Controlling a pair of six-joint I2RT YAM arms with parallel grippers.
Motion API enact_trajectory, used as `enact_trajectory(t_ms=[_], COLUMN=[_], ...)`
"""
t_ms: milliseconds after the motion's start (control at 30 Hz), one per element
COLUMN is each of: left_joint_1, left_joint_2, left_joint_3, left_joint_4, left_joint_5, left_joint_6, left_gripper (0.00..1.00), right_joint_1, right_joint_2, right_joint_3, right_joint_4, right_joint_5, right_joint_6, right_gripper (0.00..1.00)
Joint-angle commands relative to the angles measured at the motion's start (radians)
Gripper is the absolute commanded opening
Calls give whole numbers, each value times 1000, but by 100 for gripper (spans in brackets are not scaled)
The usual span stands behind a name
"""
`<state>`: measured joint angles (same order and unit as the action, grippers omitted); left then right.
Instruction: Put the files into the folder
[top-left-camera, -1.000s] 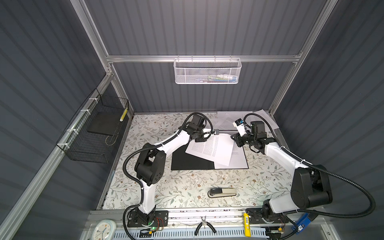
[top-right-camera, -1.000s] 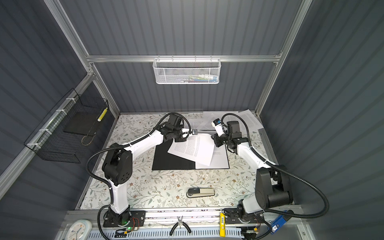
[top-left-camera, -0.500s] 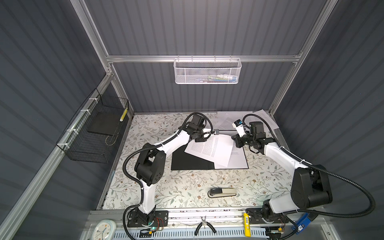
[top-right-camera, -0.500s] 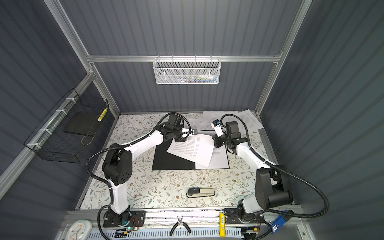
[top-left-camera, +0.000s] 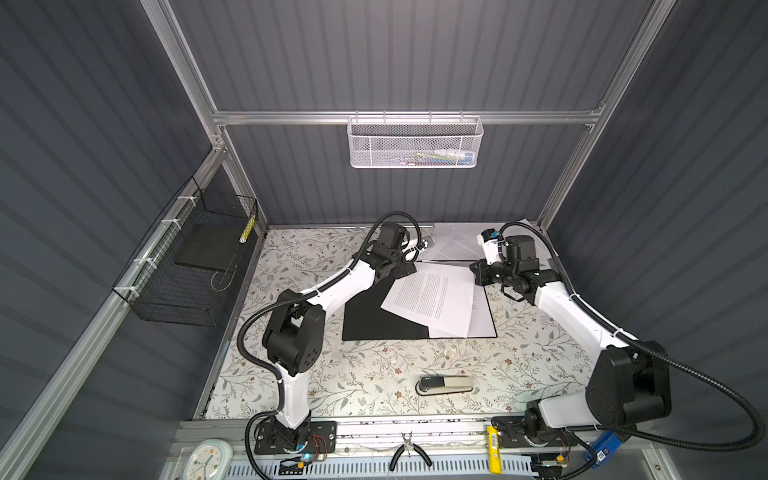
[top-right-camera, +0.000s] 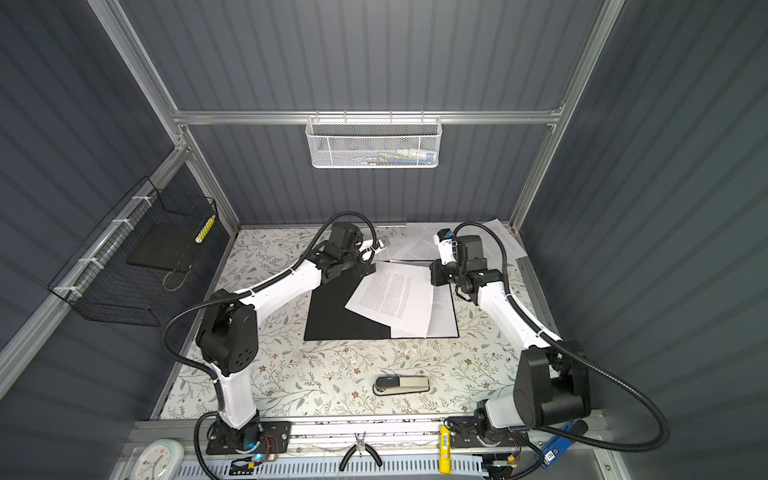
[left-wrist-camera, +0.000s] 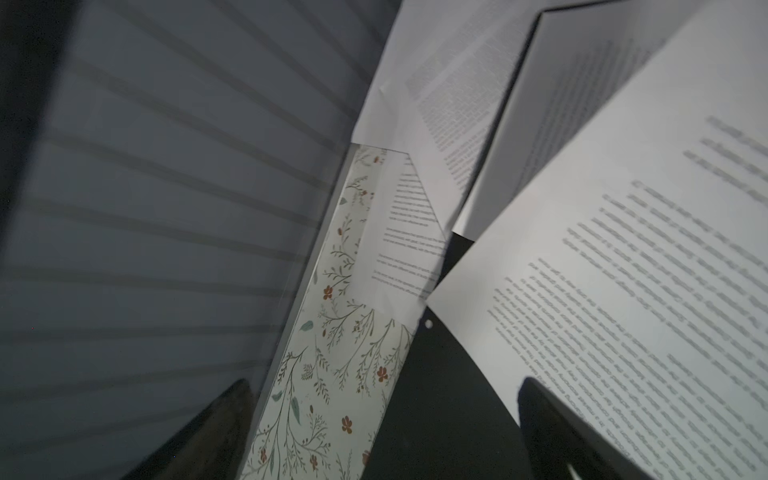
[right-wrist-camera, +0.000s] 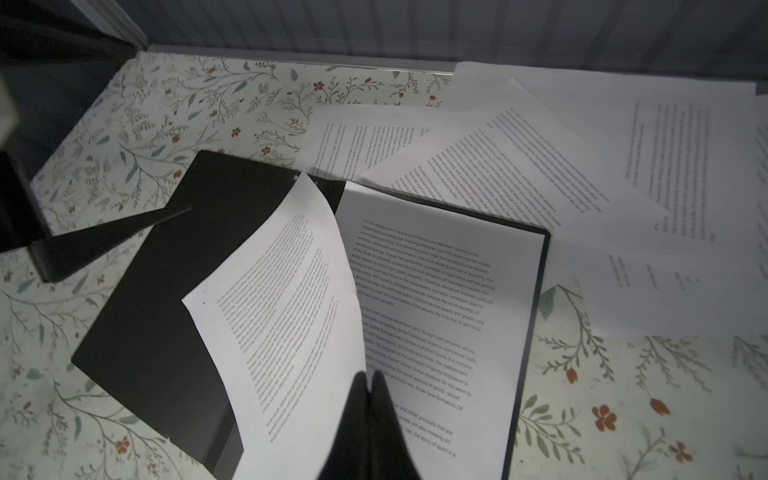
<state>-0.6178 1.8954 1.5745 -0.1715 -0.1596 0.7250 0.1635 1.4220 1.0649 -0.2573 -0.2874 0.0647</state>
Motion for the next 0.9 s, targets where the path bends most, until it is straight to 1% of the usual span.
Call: enact_trajectory(t_ms=[0,67,167,200,300,400,500,600,733,767,867], left_joint_1=[9,9,9,9,9,9,9,9,9,9,9], left_joint_2=[-105,-146,-229,-262,-351,-422,-476,-516,-559,-572,-607], left_joint_3=[92,96,47,17,-69,-113,-129,-142,-151,-201,-259], left_joint_4=[-30,-109,-211,-232,-263,-314,-367,-419,-484,-488,-479], left_joint_5=[-128,-137,-109,-85,-9,53,105,164,181,176,189], left_joint_6=[-366,-501,-688,-735,-802,-824,-845,-847,-830,-826,-828], left_gripper=[100,100,100,100,100,100,100,100,100,100,100], right_joint_1=[-56,-94,-160,-184,-262,-320,-360,-414,-445,-448,-447], right_joint_2=[-37,-76,-120,-131,-163,-188,-204,-203,-202,-205,-221], right_joint_3=[-10,-72,-141,-162,-211,-241,-264,-273,-281,-284,-303], right_joint_4=[-66,-13,25,38,65,83,94,114,129,134,144], right_joint_5=[17,13,2,-11,-25,-20,10,8,27,30,61], right_joint_6=[177,244,314,328,384,418,453,492,522,528,542], right_gripper=[0,0,0,0,0,0,0,0,0,0,0])
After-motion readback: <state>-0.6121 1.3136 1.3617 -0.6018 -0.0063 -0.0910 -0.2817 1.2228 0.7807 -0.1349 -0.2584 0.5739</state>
